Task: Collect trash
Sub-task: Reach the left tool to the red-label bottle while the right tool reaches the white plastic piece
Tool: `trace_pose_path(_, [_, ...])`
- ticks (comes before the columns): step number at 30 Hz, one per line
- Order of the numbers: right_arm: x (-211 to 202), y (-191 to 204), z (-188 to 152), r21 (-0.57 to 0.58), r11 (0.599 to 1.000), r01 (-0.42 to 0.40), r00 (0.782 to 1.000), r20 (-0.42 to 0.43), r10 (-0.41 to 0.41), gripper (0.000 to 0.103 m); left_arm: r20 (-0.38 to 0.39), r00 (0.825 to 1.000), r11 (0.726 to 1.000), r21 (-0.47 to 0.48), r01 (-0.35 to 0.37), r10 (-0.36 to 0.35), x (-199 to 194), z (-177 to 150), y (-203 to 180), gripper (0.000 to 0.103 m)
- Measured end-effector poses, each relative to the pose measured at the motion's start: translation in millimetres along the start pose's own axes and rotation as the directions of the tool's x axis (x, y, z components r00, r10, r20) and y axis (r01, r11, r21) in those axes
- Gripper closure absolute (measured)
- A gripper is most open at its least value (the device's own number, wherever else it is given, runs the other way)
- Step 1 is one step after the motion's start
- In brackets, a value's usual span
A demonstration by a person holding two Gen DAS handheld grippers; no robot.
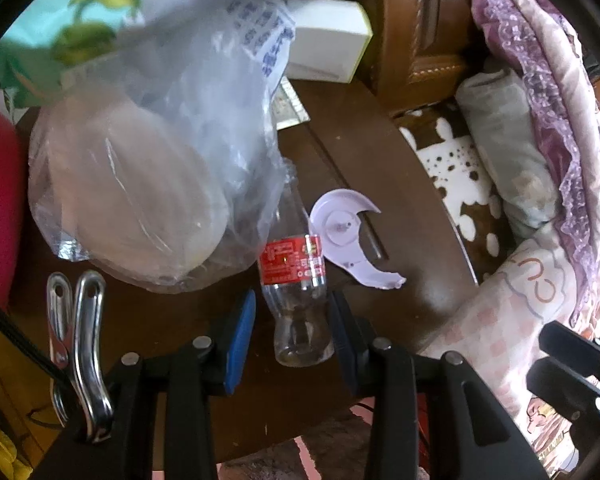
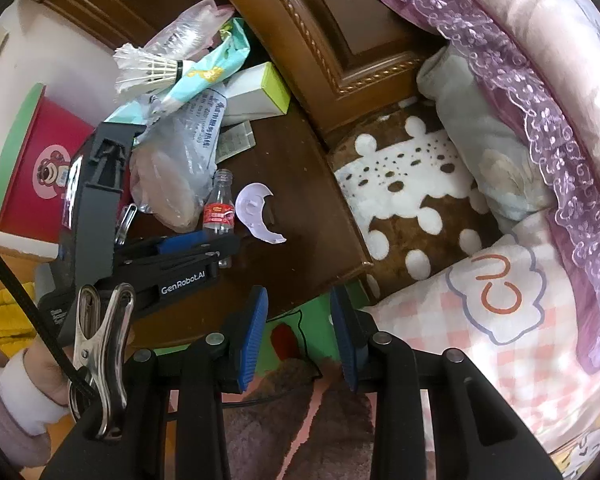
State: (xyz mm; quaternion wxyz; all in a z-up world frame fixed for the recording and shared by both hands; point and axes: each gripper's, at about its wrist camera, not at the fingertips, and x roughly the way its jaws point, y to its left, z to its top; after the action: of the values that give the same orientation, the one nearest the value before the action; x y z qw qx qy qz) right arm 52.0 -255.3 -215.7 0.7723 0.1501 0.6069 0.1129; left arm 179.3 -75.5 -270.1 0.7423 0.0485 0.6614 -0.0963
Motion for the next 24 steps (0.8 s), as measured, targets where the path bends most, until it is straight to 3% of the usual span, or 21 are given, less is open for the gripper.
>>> trace_pose_path(6, [2, -5, -3, 0.02, 1.0, 0.003, 1.0, -0.004, -0.003, 0.069, 0.017, 0.999, 1.0, -0.009, -0.027, 0.028, 1, 8, -2, 0.064])
trace_pose_path(8, [4, -6, -4, 0.026, 1.0, 0.003, 1.0, -0.009, -0.003, 0.069, 0.022, 0.999, 0.999, -0.017, -0.044, 0.044, 0, 8, 0, 0.071])
trace_pose_path(24, [34, 14, 11, -0.074, 0.997, 0.017, 0.999, -0.039, -0.02, 0.068, 0.039, 0.999, 0.995, -0.097, 0.029, -0.025, -39, -32, 33, 0.072])
